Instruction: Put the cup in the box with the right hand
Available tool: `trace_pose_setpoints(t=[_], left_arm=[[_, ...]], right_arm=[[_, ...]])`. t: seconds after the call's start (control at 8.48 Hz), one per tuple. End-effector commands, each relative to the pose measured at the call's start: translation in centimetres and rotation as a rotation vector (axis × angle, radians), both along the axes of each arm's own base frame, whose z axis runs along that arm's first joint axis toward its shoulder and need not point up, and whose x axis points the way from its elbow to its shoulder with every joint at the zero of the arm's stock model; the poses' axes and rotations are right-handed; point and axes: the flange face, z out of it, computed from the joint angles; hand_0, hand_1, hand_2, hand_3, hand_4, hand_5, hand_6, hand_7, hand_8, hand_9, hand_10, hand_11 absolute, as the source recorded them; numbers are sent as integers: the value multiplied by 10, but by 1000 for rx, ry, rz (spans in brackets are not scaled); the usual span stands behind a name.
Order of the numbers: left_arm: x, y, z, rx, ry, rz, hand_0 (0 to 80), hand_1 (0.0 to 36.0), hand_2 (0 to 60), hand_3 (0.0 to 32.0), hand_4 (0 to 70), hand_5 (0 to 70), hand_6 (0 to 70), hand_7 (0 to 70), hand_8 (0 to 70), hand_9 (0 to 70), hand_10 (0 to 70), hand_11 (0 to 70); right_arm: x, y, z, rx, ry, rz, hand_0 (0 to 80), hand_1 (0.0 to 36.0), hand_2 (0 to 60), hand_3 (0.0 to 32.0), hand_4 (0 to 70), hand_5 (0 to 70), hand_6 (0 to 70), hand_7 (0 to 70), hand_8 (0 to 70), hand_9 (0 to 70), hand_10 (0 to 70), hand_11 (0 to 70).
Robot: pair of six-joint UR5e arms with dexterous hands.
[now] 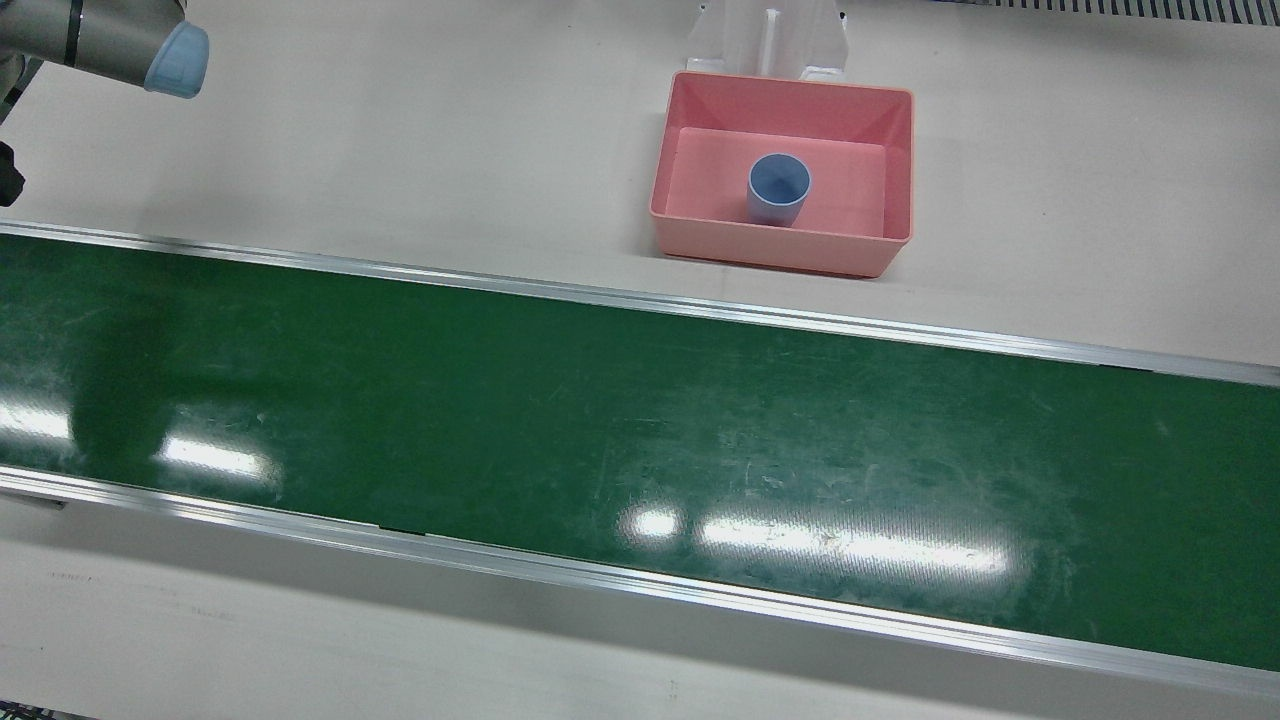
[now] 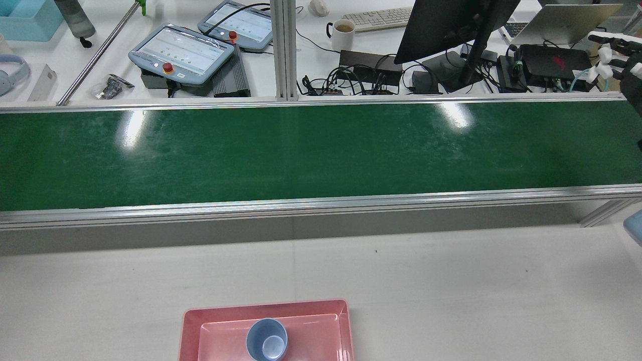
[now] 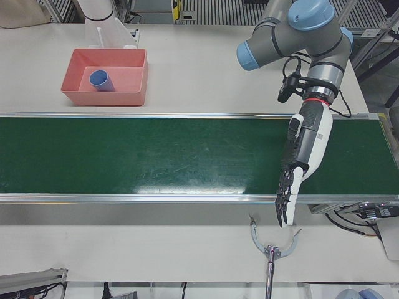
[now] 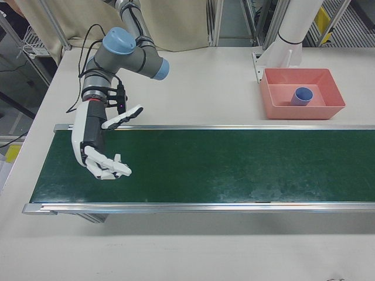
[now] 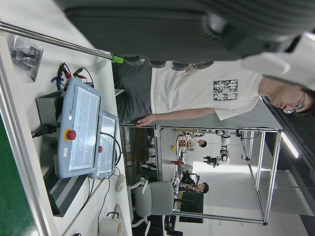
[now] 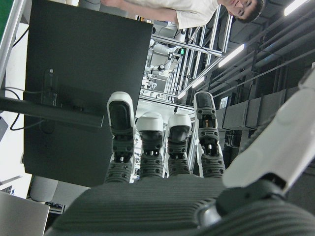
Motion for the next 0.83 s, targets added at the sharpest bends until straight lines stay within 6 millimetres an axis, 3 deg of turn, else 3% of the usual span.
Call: trace_pose_setpoints(t=[0.0, 0.12, 0.24, 0.35, 0.47, 0.71], left_arm=[[0, 0, 0, 0, 0, -1, 0, 0, 0, 0, 0, 0, 0, 0, 0, 0, 0, 0], [0, 0, 0, 0, 0, 0, 0, 0, 0, 0, 0, 0, 0, 0, 0, 0, 0, 0], [0, 0, -1, 1, 0, 1, 0, 0, 0, 0, 0, 0, 0, 0, 0, 0, 0, 0], [0, 0, -1, 1, 0, 1, 0, 0, 0, 0, 0, 0, 0, 0, 0, 0, 0, 0], [0, 0, 1, 0, 0, 1, 0, 0, 0, 0, 0, 0, 0, 0, 0, 0, 0, 0], [0, 0, 0, 2, -1, 0, 0, 0, 0, 0, 0, 0, 0, 0, 0, 0, 0, 0]], right_arm=[[74, 13, 37, -48, 10, 103, 315, 1, 76, 0, 230, 87, 384, 700, 560, 700, 420, 584], [92, 17, 35, -48, 10, 136, 297, 7, 101, 0, 224, 86, 383, 700, 557, 700, 416, 577], [110, 21, 31, -42, 12, 150, 248, 22, 167, 0, 207, 85, 382, 700, 554, 700, 412, 571], [124, 24, 25, -38, 13, 165, 278, 38, 187, 0, 197, 84, 377, 700, 539, 700, 385, 536], [133, 36, 21, -79, 18, 179, 371, 64, 196, 0, 211, 82, 368, 700, 513, 700, 336, 474], [140, 50, 32, -144, 25, 188, 451, 128, 254, 0, 245, 84, 358, 700, 474, 700, 256, 373]])
